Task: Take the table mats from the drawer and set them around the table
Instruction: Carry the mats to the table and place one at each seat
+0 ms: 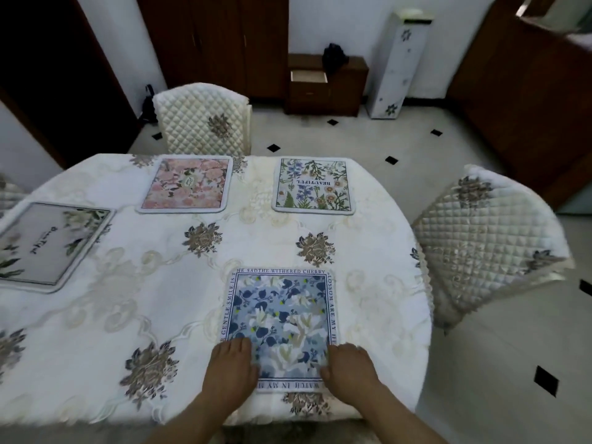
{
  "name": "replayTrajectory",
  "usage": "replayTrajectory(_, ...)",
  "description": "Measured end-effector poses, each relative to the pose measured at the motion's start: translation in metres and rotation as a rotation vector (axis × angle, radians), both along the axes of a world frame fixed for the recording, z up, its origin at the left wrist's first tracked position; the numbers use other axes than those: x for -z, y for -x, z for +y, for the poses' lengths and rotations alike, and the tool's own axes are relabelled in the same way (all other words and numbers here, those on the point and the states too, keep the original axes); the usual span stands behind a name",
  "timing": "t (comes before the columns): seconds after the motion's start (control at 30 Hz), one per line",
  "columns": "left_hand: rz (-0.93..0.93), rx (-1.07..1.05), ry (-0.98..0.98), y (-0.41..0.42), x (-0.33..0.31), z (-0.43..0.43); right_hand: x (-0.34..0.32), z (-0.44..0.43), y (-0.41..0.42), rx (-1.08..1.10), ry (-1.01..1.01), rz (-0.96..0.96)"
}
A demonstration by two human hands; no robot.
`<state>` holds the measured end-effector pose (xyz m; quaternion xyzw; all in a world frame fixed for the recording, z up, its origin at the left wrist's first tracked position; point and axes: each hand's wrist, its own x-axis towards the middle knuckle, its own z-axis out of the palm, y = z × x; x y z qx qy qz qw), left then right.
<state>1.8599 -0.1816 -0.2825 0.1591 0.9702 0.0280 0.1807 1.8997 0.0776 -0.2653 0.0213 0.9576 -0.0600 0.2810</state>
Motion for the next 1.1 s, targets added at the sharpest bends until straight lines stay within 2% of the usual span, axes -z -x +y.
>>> replayTrajectory(0.07,0.082,0.007,-0.004,-0.004,-0.020,0.019,-0.021,0.017,-0.002,-0.009,0.040,0.074)
replayTrajectory(0.17,0.091,-0.001,-0.037,-0.015,-0.054,0.057,-0.046,0.052,-0.008,-0.066,0.044,0.141)
replayTrajectory(0.33,0.106,-0.143,-0.127,-0.043,-0.094,0.133,-0.097,0.128,-0.020,-0.104,0.081,0.217)
replayTrajectory(0.67,0.263,-0.079,-0.101,-0.052,-0.171,0.242,-0.163,0.242,-0.034,-0.111,0.123,0.406)
replayTrajectory(0.8,0.319,-0.004,-0.071,-0.040,-0.176,0.261,-0.174,0.265,-0.039,0.009,0.107,0.449)
replayTrajectory(0.9,0.346,0.139,-0.037,-0.030,-0.172,0.280,-0.176,0.287,-0.052,0.110,0.106,0.485)
replayTrajectory(1.1,0.386,0.266,-0.031,-0.027,-0.172,0.347,-0.185,0.344,-0.082,0.252,0.070,0.536)
